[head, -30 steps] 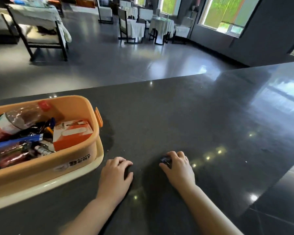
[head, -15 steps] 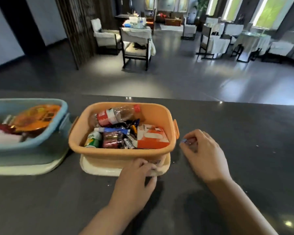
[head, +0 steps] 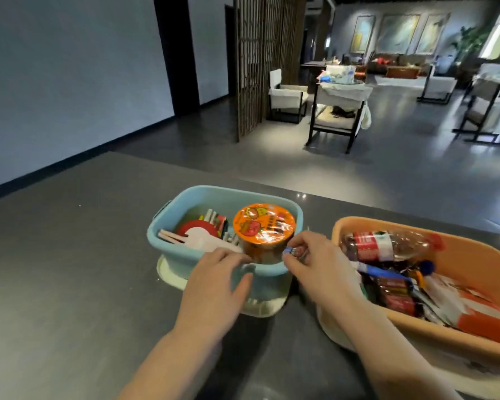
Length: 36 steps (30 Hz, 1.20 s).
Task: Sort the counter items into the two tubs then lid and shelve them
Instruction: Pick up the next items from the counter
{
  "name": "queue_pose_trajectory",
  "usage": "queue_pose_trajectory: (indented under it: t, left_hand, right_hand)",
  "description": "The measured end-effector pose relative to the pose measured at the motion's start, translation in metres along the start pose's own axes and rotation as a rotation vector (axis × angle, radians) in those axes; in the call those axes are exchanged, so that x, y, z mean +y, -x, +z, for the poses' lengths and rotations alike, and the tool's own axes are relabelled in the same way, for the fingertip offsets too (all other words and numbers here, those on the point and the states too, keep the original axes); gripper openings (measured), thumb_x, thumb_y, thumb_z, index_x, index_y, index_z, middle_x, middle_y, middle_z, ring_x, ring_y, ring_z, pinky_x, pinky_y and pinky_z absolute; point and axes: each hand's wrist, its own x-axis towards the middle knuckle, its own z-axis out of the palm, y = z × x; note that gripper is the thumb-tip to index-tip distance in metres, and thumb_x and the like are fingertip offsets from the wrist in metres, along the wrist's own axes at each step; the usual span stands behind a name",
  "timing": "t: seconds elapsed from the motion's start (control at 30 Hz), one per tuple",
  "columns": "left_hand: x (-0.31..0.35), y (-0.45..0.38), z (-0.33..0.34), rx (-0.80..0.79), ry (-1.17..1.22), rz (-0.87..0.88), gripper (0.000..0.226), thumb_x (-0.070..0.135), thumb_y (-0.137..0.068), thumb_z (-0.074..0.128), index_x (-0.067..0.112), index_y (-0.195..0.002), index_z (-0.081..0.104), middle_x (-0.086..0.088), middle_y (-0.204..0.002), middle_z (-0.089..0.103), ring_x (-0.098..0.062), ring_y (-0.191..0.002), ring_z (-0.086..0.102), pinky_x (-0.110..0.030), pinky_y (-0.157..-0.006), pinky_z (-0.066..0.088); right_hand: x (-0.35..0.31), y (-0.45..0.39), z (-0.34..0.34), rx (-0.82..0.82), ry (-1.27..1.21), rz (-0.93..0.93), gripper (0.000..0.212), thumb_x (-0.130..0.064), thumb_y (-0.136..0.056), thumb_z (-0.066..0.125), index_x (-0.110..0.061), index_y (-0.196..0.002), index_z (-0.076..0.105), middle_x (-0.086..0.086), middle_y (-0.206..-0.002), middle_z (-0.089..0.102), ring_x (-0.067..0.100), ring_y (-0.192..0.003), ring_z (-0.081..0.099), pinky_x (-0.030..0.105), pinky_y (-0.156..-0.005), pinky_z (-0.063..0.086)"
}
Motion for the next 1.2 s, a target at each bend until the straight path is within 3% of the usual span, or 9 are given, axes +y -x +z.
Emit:
queue_pose_trajectory:
  t: [0.1, 0.23, 0.5, 0.7, 0.83, 0.93, 1.03, 1.13, 1.2]
  left_hand:
    - [-0.042, -0.02, -0.015, 0.007, 0.006, -0.022, 0.022, 0.034, -0.086, 0.06, 0.031, -0.108, 0.064, 0.016, -0.108, 0.055, -0.007, -0.108, 0.046, -0.028, -0.095, 0.039]
    - [-0.077, -0.035, -0.021, -0.039, 0.033, -0.003, 0.02, 0.033, -0.086, 0.061, 0.03, -0.106, 0.066, 0.016, -0.106, 0.057, -0.007, -0.106, 0.047, -0.03, -0.094, 0.041]
    - [-0.089, -0.047, -0.013, -0.028, 0.024, 0.03, 0.018, 0.043, -0.087, 0.055, 0.035, -0.099, 0.066, 0.021, -0.101, 0.058, -0.004, -0.1, 0.049, -0.031, -0.085, 0.036]
    - [-0.091, -0.046, -0.015, -0.016, 0.057, 0.062, 0.015, 0.042, -0.085, 0.059, 0.032, -0.093, 0.068, 0.02, -0.097, 0.06, -0.006, -0.097, 0.051, -0.033, -0.084, 0.038]
    - [-0.102, -0.063, -0.024, 0.118, -0.058, 0.044, 0.011, 0.034, -0.082, 0.069, 0.03, -0.092, 0.068, 0.014, -0.101, 0.06, -0.012, -0.1, 0.048, -0.034, -0.086, 0.036]
    - [-0.125, -0.086, -0.035, 0.103, -0.188, -0.061, 0.023, 0.032, -0.084, 0.064, 0.03, -0.106, 0.065, 0.009, -0.117, 0.056, -0.015, -0.114, 0.041, -0.034, -0.092, 0.032]
    - [-0.145, -0.103, -0.039, -0.08, -0.209, -0.213, 0.046, 0.033, -0.088, 0.058, 0.027, -0.133, 0.049, 0.003, -0.144, 0.039, -0.023, -0.133, 0.027, -0.041, -0.107, 0.03]
    - [-0.158, -0.114, -0.037, -0.197, -0.119, -0.261, 0.057, 0.025, -0.094, 0.05, 0.026, -0.146, 0.027, 0.004, -0.155, 0.021, -0.025, -0.141, 0.014, -0.041, -0.112, 0.023]
    - [-0.163, -0.122, -0.034, -0.179, -0.083, -0.258, 0.056, 0.015, -0.096, 0.043, 0.023, -0.147, 0.024, 0.003, -0.155, 0.021, -0.024, -0.14, 0.016, -0.039, -0.111, 0.025]
  right_hand:
    - [-0.025, -0.02, 0.032, -0.032, 0.035, 0.015, 0.008, -0.035, -0.083, 0.064, -0.033, -0.089, 0.058, -0.017, -0.078, 0.054, 0.002, -0.071, 0.05, 0.02, -0.058, 0.037]
    - [-0.04, -0.031, 0.057, -0.03, 0.14, 0.068, 0.009, -0.034, -0.083, 0.065, -0.031, -0.092, 0.064, -0.012, -0.085, 0.064, 0.006, -0.08, 0.058, 0.028, -0.07, 0.05]
    - [-0.046, -0.036, 0.06, 0.024, 0.131, 0.1, 0.018, -0.034, -0.082, 0.067, -0.028, -0.1, 0.067, -0.012, -0.082, 0.063, 0.007, -0.081, 0.057, 0.033, -0.081, 0.051]
    - [-0.023, -0.024, 0.04, 0.122, 0.126, 0.051, 0.03, -0.026, -0.082, 0.068, -0.026, -0.111, 0.063, -0.01, -0.105, 0.061, 0.012, -0.104, 0.049, 0.024, -0.089, 0.038]
    - [-0.011, -0.027, 0.043, 0.07, 0.217, 0.119, 0.054, -0.034, -0.084, 0.065, -0.022, -0.132, 0.045, 0.0, -0.135, 0.044, 0.018, -0.124, 0.036, 0.028, -0.104, 0.028]
    - [-0.009, -0.036, 0.051, 0.013, 0.19, 0.22, 0.062, -0.038, -0.088, 0.06, -0.016, -0.139, 0.035, 0.008, -0.144, 0.035, 0.027, -0.134, 0.03, 0.037, -0.112, 0.024]
    - [-0.01, -0.043, 0.056, -0.004, 0.022, 0.296, 0.055, -0.025, -0.093, 0.053, -0.014, -0.142, 0.031, 0.012, -0.144, 0.036, 0.032, -0.134, 0.033, 0.045, -0.11, 0.03]
    - [-0.01, -0.044, 0.059, 0.069, -0.081, 0.336, 0.052, -0.009, -0.093, 0.045, -0.02, -0.142, 0.032, 0.005, -0.142, 0.041, 0.027, -0.124, 0.045, 0.039, -0.099, 0.038]
    - [-0.011, -0.045, 0.059, 0.134, -0.115, 0.372, 0.049, -0.009, -0.095, 0.043, -0.022, -0.141, 0.035, 0.004, -0.139, 0.047, 0.026, -0.12, 0.05, 0.034, -0.092, 0.038]
